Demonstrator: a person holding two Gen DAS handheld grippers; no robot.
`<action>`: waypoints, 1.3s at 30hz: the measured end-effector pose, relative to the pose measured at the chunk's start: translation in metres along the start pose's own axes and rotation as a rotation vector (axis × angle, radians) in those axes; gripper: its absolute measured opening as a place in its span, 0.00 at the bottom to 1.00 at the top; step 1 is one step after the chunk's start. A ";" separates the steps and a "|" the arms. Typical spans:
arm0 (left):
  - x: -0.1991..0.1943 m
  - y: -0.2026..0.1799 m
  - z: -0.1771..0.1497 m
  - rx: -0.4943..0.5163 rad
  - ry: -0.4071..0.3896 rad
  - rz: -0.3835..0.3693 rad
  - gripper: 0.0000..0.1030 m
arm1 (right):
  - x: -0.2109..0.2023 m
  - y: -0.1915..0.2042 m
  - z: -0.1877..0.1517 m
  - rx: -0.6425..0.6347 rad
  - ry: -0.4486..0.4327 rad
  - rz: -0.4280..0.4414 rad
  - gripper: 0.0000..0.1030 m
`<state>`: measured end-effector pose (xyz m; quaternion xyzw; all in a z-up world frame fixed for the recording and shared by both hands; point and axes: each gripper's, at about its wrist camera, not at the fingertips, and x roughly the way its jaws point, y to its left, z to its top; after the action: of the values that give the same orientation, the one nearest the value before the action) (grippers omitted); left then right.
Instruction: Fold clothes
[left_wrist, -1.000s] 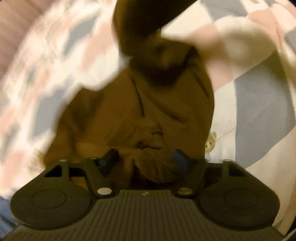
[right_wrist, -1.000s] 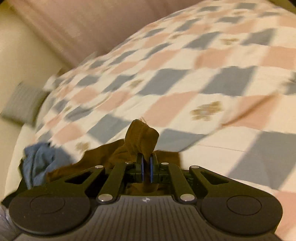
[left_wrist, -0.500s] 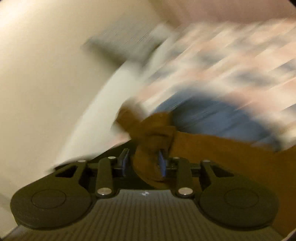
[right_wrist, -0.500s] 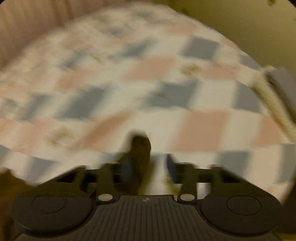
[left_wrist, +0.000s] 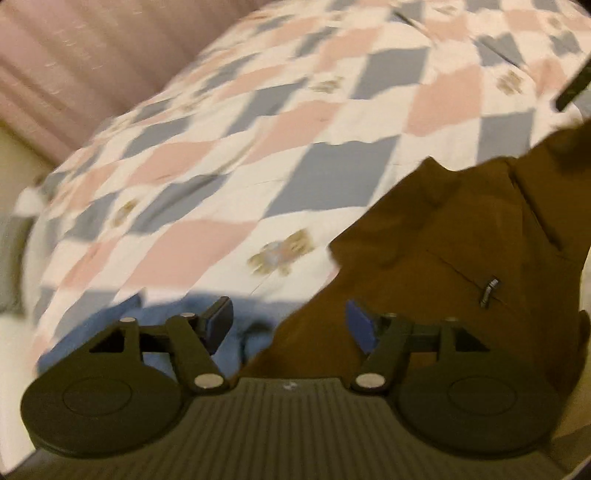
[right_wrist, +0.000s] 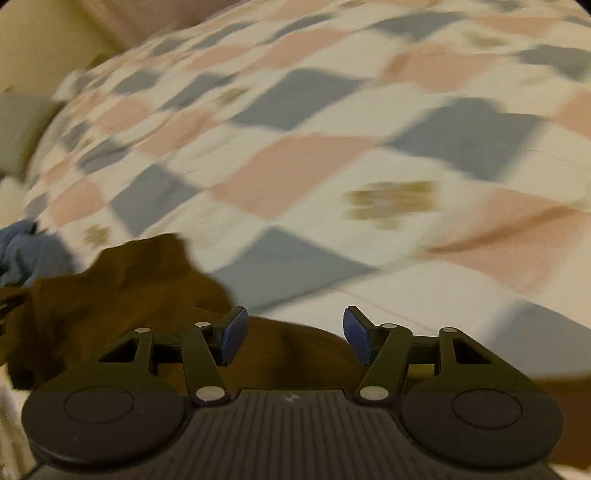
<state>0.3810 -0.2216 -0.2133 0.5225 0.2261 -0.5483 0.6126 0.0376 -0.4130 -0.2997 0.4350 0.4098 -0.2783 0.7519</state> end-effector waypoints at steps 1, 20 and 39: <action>0.013 0.001 0.002 0.026 0.016 -0.029 0.67 | 0.014 0.005 0.004 -0.015 0.018 0.015 0.59; 0.054 -0.037 -0.033 0.328 0.129 0.118 0.24 | 0.080 0.061 -0.021 -0.102 0.049 0.141 0.12; 0.040 -0.072 -0.043 0.584 0.069 0.165 0.47 | 0.046 0.048 -0.078 -0.070 0.017 0.105 0.15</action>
<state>0.3398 -0.1898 -0.2906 0.7114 0.0361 -0.5204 0.4709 0.0689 -0.3244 -0.3408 0.4317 0.4024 -0.2203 0.7767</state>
